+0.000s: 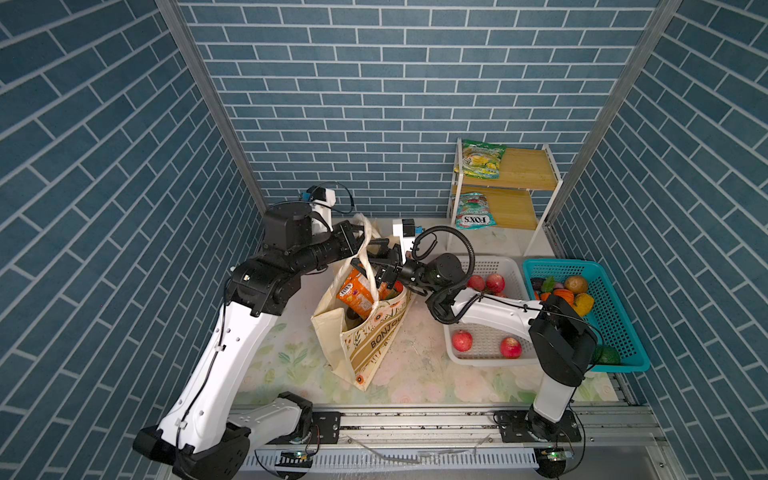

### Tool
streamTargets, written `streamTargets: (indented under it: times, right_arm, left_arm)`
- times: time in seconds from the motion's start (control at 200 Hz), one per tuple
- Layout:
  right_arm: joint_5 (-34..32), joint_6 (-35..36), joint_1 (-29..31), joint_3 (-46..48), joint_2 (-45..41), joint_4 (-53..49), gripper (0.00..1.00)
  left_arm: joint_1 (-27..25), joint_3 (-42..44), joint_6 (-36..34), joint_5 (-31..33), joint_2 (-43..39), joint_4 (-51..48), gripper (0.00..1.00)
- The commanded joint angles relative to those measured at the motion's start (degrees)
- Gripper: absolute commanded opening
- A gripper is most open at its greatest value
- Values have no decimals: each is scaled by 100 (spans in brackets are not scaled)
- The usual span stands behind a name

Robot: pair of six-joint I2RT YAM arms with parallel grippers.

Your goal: Place the food into the grocery bag and tie it

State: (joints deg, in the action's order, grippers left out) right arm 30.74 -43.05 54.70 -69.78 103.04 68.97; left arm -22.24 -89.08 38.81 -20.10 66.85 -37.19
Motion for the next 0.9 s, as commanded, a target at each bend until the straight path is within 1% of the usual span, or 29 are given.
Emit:
streamTargets:
  times: [0.0, 0.09, 0.155, 0.23, 0.3, 0.405, 0.48, 0.55, 0.64, 0.745, 0.805, 0.895]
  right_arm:
    - [-243, -94, 225, -557, -172, 1115, 78]
    - [-296, -99, 247, -687, -115, 1111, 77]
    - [-225, -54, 273, -787, -62, 1105, 74]
    - [-97, 195, 321, -849, -39, 904, 70]
    - [-25, 544, 389, -829, -56, 603, 69]
    - [35, 596, 436, -868, 46, 628, 66]
    - [61, 604, 461, -906, 97, 625, 66]
    - [197, 679, 473, -990, 111, 417, 66]
    - [332, 845, 513, -983, 101, 187, 72]
    - [323, 851, 508, -911, 86, 205, 75]
    - [318, 858, 509, -900, 75, 219, 74]
    - [310, 859, 510, -921, 58, 222, 69]
  left_arm:
    - [45, 255, -163, 322, 116, -121, 0]
    - [45, 342, -141, 334, 90, -76, 0]
    - [38, 378, -139, 338, 74, -63, 0]
    - [37, 400, -119, 338, 65, -51, 0]
    - [39, 400, -114, 333, 74, -44, 0]
    - [43, 432, -124, 333, 53, -61, 0]
    - [40, 468, -119, 333, 44, -63, 0]
    - [40, 489, -110, 324, 32, -54, 0]
    - [44, 471, -112, 322, 40, -65, 0]
    - [40, 453, -129, 315, 32, -71, 0]
    - [42, 455, -129, 317, 42, -72, 0]
    - [40, 462, -113, 309, 61, -56, 0]
